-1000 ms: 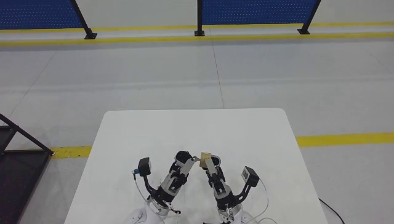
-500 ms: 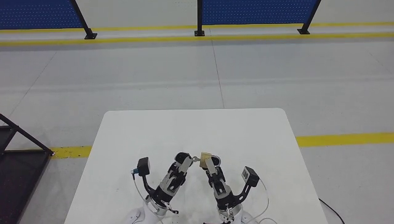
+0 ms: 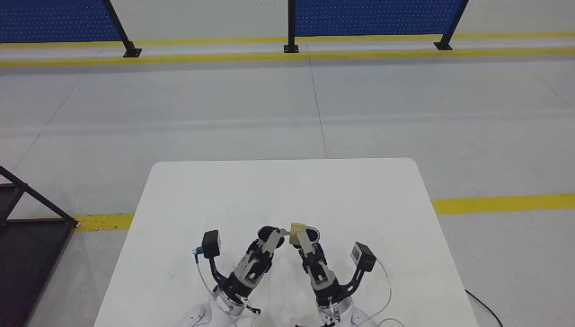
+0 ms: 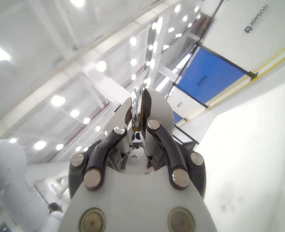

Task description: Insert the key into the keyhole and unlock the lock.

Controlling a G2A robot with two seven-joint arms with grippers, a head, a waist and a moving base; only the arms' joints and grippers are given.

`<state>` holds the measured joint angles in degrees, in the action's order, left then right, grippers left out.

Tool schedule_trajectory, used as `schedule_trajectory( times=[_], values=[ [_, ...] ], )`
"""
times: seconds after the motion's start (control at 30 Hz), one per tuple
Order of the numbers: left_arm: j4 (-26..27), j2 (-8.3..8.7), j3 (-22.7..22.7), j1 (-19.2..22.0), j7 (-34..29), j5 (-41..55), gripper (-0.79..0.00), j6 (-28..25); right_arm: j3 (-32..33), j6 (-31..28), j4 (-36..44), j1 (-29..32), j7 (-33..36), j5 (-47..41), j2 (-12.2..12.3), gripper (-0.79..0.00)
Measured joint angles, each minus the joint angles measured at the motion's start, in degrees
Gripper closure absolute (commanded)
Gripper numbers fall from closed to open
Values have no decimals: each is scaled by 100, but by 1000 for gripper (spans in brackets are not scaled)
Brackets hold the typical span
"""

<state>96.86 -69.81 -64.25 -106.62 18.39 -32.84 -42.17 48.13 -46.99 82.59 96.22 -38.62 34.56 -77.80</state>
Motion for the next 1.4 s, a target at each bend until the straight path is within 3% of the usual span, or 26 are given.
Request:
schedule_trajectory(
  times=[0.17,0.23,0.9,1.4],
  values=[
    [-13,-7,9,20,12,-32,-99,5,0,24,3,0,64,-11,0,0],
    [-17,-9,11,29,17,-52,0,17,1,24,6,2,93,-21,1,0],
    [-141,-8,-46,41,345,-1004,0,-68,20,82,74,63,284,-45,54,0],
    [-400,-65,109,132,1609,-2588,0,450,118,205,282,247,630,-241,155,0]
  ],
)
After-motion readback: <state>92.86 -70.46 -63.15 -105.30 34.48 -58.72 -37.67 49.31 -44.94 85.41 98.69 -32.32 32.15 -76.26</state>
